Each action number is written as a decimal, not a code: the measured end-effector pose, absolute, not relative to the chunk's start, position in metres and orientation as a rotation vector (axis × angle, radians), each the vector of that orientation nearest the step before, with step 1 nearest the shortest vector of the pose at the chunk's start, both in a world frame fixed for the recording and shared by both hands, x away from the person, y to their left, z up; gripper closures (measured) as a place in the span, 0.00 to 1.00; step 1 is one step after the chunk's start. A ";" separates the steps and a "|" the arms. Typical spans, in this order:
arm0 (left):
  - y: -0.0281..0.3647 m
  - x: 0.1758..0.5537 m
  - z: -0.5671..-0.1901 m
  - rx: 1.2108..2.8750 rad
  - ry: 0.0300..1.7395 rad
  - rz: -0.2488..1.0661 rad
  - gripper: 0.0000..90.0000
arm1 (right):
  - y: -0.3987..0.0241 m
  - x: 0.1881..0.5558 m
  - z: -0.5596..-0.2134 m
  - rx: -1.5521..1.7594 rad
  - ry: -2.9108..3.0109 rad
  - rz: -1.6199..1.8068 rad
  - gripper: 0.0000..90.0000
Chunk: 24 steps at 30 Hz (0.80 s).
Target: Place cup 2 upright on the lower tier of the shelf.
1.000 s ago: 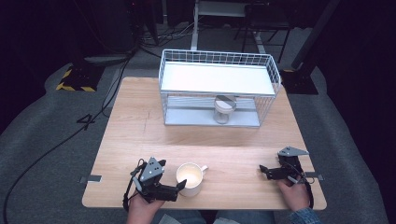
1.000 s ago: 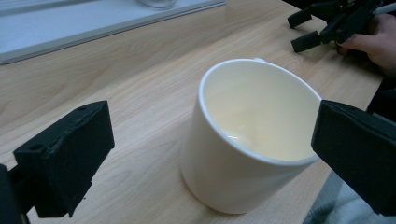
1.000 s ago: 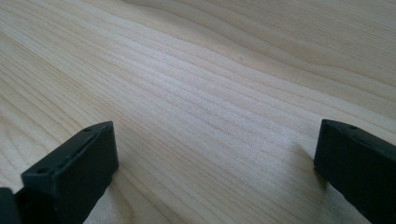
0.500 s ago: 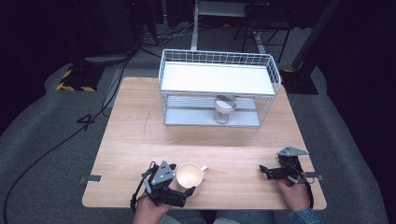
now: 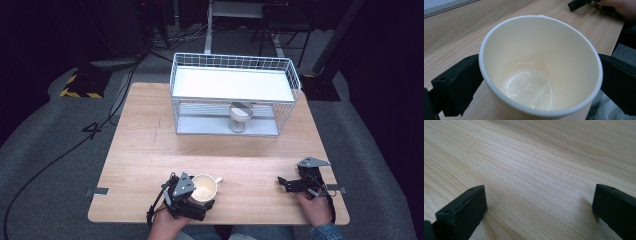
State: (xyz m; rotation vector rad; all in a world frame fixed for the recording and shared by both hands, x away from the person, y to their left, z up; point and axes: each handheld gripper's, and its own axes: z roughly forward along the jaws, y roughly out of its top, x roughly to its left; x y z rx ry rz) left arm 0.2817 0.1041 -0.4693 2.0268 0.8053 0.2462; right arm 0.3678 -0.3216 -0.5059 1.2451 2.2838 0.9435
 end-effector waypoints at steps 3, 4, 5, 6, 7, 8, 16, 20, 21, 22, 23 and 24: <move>0.102 0.283 -0.471 2.032 0.807 0.261 0.00 | -0.322 0.368 -0.506 1.245 2.284 0.944 0.00; 0.102 0.284 -0.472 2.034 0.813 0.268 0.00 | -0.322 0.368 -0.506 1.246 2.284 0.944 0.00; 0.101 0.284 -0.473 2.032 0.817 0.267 0.00 | -0.322 0.368 -0.506 1.245 2.284 0.944 0.00; 0.101 0.284 -0.474 2.034 0.819 0.270 0.00 | -0.322 0.368 -0.506 1.246 2.284 0.944 0.00; 0.100 0.285 -0.474 2.037 0.818 0.269 0.00 | -0.322 0.368 -0.506 1.246 2.284 0.944 0.00; 0.099 0.285 -0.475 2.039 0.819 0.277 0.00 | -0.322 0.368 -0.506 1.245 2.284 0.944 0.00; 0.093 0.286 -0.479 2.074 0.844 0.277 0.01 | -0.322 0.368 -0.506 1.245 2.284 0.944 0.00; 0.094 0.285 -0.479 2.076 0.841 0.283 0.07 | -0.322 0.368 -0.506 1.245 2.284 0.944 0.00; 0.094 0.285 -0.479 2.079 0.835 0.285 0.08 | -0.322 0.368 -0.506 1.245 2.284 0.944 0.00; 0.094 0.285 -0.479 2.080 0.834 0.289 0.08 | -0.322 0.368 -0.506 1.245 2.284 0.944 0.00; 0.093 0.284 -0.479 2.079 0.833 0.299 0.08 | -0.322 0.368 -0.506 1.245 2.284 0.944 0.00; 0.094 0.284 -0.478 2.088 0.826 0.313 0.09 | -0.322 0.368 -0.506 1.245 2.284 0.944 0.00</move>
